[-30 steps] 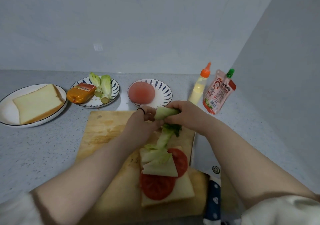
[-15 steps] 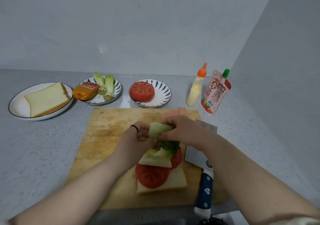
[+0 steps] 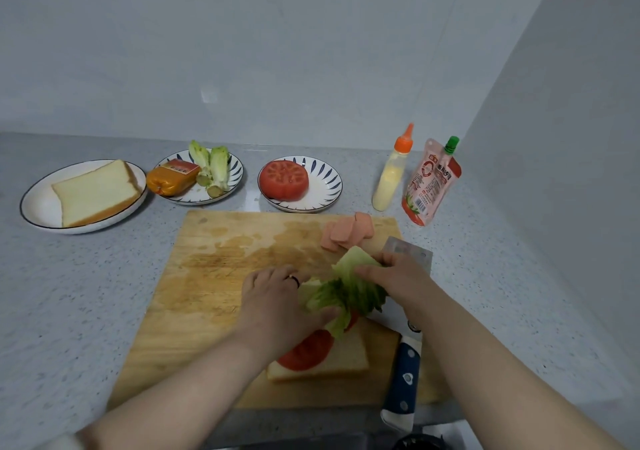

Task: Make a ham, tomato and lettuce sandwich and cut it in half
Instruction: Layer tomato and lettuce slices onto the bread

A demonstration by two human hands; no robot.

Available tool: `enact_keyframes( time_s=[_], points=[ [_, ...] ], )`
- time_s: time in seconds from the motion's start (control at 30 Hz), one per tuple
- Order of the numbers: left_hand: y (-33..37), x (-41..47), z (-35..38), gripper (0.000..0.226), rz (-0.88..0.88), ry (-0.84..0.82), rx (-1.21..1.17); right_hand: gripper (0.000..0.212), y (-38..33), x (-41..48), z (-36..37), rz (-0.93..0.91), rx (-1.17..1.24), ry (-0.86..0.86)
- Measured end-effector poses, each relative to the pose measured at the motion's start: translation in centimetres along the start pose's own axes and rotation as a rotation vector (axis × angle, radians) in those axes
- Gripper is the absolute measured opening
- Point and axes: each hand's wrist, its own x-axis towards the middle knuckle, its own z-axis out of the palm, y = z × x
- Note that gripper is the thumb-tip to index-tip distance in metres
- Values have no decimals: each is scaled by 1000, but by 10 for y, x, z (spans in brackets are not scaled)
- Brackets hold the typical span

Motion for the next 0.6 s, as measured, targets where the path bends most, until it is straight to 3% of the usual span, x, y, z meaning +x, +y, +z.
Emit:
enact_keyframes(
  time_s=[0.13, 0.27, 0.37, 0.47, 0.6],
  points=[
    [3, -1, 4, 62, 75, 52, 86, 7, 9, -3, 2, 77, 97, 21],
    [9, -3, 6, 39, 146, 84, 104, 29, 13, -4, 7, 116, 106, 76],
    [12, -8, 0, 25, 178, 105, 24, 25, 15, -7, 8, 136, 167, 96],
    [4, -15, -12, 13, 262, 160, -204, 21, 16, -8, 10, 155, 218, 107],
    [-15, -22, -24, 18, 427, 84, -279, 18, 16, -10, 19, 170, 146, 109]
  ],
)
